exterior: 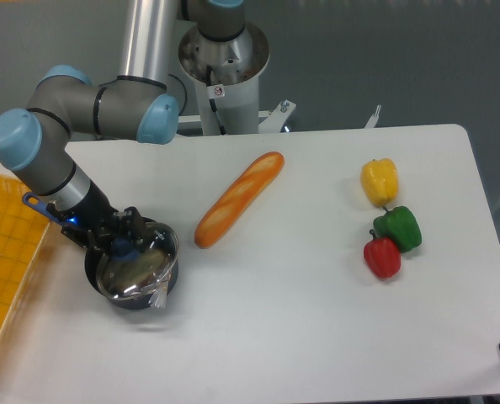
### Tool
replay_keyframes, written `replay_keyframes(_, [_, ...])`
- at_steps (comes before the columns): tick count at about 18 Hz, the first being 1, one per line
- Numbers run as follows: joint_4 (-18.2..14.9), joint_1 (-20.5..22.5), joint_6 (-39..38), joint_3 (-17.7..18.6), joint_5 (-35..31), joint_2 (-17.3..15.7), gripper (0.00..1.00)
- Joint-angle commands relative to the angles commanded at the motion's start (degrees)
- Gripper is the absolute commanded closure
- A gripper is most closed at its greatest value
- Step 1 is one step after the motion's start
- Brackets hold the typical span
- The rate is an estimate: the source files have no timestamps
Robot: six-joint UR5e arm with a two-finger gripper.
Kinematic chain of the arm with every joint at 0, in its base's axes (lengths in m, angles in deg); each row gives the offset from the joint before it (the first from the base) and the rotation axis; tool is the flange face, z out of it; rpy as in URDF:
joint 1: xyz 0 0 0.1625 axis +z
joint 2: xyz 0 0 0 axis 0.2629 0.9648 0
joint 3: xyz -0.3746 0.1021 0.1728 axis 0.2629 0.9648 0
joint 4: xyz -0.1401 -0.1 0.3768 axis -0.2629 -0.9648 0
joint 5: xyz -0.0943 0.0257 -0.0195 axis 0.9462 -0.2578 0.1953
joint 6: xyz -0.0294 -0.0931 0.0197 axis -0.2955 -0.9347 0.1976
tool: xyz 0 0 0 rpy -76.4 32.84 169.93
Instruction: Close the pot lid
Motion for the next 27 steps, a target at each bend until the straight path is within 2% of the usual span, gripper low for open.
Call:
replay_keyframes(16, [-0.09, -0.09, -0.09, -0.09, -1.14, 0.26, 0.52])
replay_keyframes(27, [-0.18, -0.09, 0.17, -0.35, -1.05, 0.0, 0.47])
